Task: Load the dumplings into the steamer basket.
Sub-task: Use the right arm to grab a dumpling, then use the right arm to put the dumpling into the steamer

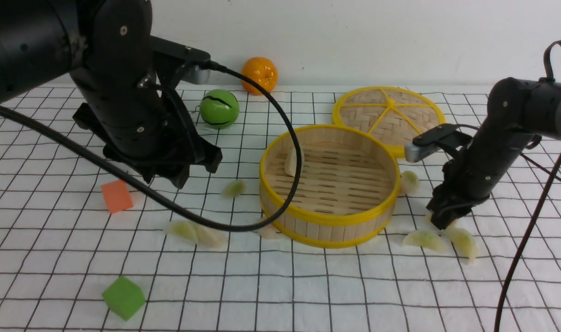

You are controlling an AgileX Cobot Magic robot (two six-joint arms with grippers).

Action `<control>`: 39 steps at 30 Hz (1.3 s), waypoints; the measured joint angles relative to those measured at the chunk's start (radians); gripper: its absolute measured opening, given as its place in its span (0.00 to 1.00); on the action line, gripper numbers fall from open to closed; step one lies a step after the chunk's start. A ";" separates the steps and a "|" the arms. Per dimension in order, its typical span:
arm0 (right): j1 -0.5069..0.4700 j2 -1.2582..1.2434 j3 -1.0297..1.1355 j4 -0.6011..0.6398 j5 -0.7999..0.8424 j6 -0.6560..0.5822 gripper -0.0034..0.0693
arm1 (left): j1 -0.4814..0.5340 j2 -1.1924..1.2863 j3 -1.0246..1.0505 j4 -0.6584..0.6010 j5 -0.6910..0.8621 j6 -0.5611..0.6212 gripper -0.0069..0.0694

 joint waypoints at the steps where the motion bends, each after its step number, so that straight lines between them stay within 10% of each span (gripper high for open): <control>1: 0.000 -0.004 0.000 -0.004 0.005 0.010 0.35 | 0.000 -0.003 0.000 0.000 -0.005 -0.004 0.49; 9: 0.000 -0.119 -0.047 0.018 0.033 0.072 0.35 | 0.000 -0.078 0.000 0.064 -0.007 -0.050 0.38; 18: 0.169 -0.145 -0.041 0.396 -0.382 -0.039 0.35 | 0.000 -0.112 0.011 0.102 -0.143 -0.203 0.38; 25: 0.303 0.005 -0.025 0.424 -0.749 -0.124 0.35 | 0.000 -0.112 0.018 0.103 -0.186 -0.237 0.38; 39: 0.310 0.097 -0.021 0.428 -0.763 -0.127 0.42 | 0.000 -0.062 0.018 0.102 -0.190 -0.242 0.39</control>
